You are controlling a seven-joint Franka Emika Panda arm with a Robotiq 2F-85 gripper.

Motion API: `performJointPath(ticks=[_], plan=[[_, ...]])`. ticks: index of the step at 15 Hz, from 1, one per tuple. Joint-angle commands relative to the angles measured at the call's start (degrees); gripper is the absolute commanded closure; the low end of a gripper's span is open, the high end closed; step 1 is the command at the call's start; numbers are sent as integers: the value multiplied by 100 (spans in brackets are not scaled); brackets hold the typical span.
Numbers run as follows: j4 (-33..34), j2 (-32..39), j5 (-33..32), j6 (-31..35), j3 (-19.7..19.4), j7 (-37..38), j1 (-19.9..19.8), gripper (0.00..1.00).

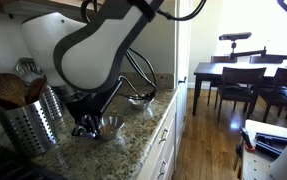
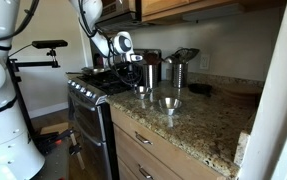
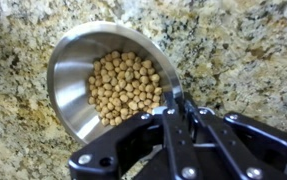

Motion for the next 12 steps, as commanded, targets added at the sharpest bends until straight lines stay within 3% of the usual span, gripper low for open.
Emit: performJointPath(ticks=[1,12], plan=[[-336,-427,-226,-213,-123,359,124,92],[-336,-591,-455,-627,-70,512,67,92]])
